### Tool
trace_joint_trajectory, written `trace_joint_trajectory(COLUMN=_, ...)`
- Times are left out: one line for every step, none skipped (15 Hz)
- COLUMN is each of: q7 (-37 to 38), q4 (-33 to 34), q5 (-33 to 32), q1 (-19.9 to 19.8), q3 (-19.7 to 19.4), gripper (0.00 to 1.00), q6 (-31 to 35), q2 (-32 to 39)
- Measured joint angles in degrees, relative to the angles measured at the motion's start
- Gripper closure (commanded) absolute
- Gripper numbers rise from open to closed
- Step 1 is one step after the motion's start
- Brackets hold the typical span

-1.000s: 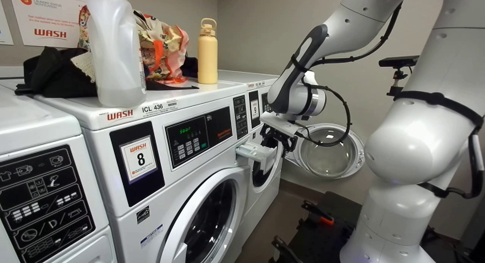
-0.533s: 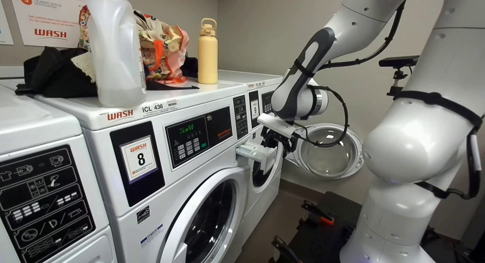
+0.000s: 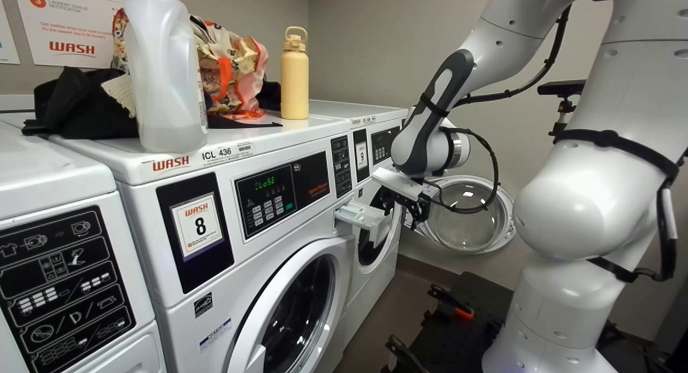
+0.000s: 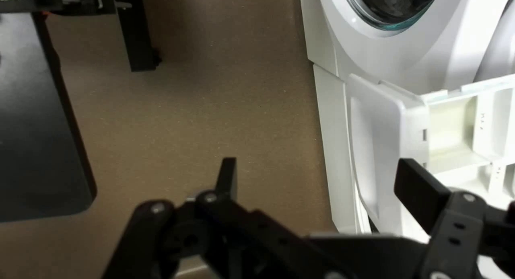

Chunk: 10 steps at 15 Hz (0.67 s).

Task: Close the detergent tray on the second washing machine

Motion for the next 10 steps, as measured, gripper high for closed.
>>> trace_joint_trajectory(q7=0.0, q4=0.56, q5=0.01, q1=0.09, q3=-0.64, gripper=0.0, q6=0.0, q2=1.31)
trace_joint_trajectory(q7=-0.17, q4=1.3, q5=0.43, q1=0.26, q3=-1.31, gripper=0.0, q6=0.0, q2=2.76)
trace_joint_trajectory(q7=-0.32, q4=2.18, q5=1.02, q1=0.56, q3=-1.99, gripper=0.0, q6=0.0, q2=4.29)
trace_joint_trajectory(q7=-0.39, q4=3.18, q5=1.66, q1=1.04, q3=-2.73, gripper=0.0, q6=0.0, q2=5.87)
trace_joint_trajectory(q7=-0.67, q4=4.24, q5=2.81, q1=1.57, q3=-3.28, gripper=0.0, q6=0.0, q2=7.41)
trace_joint_trajectory(q7=-1.44, q4=5.33, q5=4.36, q1=2.16, q3=-3.72, gripper=0.0, q6=-0.01, q2=8.9)
trace_joint_trajectory(q7=-1.86, q4=6.5, q5=5.78, q1=2.74, q3=-4.08, gripper=0.0, q6=-0.09, q2=10.42)
trace_joint_trajectory(q7=-2.38, q4=7.67, q5=7.12, q1=3.23, q3=-4.28, gripper=0.0, q6=-0.28, q2=11.89)
trace_joint_trajectory(q7=-2.94, q4=8.78, q5=8.62, q1=3.62, q3=-4.39, gripper=0.0, q6=-0.63, q2=13.21)
trace_joint_trajectory(q7=-3.73, q4=9.77, q5=10.13, q1=3.96, q3=-4.53, gripper=0.0, q6=-0.92, q2=14.29)
